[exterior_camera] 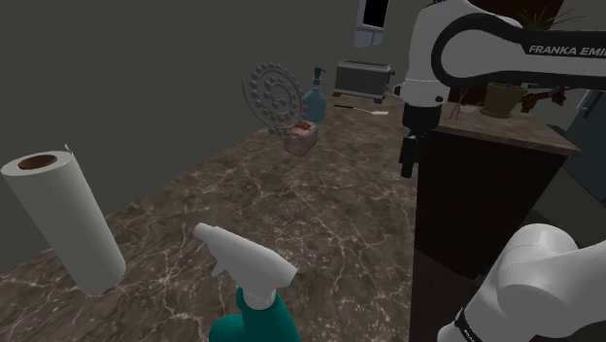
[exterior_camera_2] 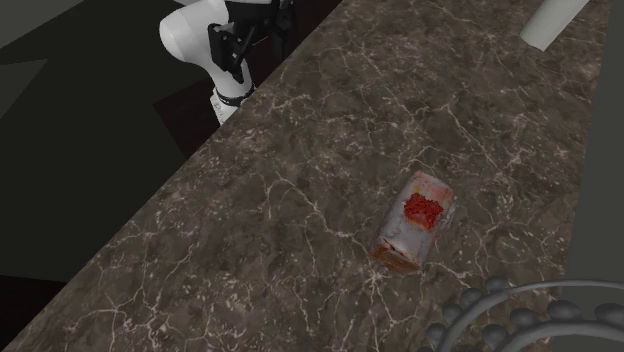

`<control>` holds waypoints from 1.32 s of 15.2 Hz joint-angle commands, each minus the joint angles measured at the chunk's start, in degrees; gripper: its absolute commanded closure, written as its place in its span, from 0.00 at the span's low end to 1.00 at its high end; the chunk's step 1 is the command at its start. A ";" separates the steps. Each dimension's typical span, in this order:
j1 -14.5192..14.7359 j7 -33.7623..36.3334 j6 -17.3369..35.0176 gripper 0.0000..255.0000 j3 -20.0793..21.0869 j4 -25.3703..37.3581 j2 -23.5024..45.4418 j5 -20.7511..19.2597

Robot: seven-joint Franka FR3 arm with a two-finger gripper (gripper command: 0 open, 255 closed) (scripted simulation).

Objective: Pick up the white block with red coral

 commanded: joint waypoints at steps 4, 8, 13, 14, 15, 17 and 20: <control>0.95 -4.07 3.22 0.00 -1.60 4.09 5.95 -0.67; 2.31 -9.48 6.57 0.00 -3.42 10.43 13.86 -0.82; 3.90 -16.29 9.21 0.00 -5.15 19.77 23.70 0.12; 4.19 -17.65 9.52 0.00 -5.43 21.84 25.68 0.43; 4.47 -19.00 9.77 0.00 -5.68 23.97 27.65 0.79; 4.95 -21.70 10.03 0.00 -6.09 28.46 31.63 1.60; 5.51 -25.67 9.85 0.00 -6.49 35.80 37.69 3.05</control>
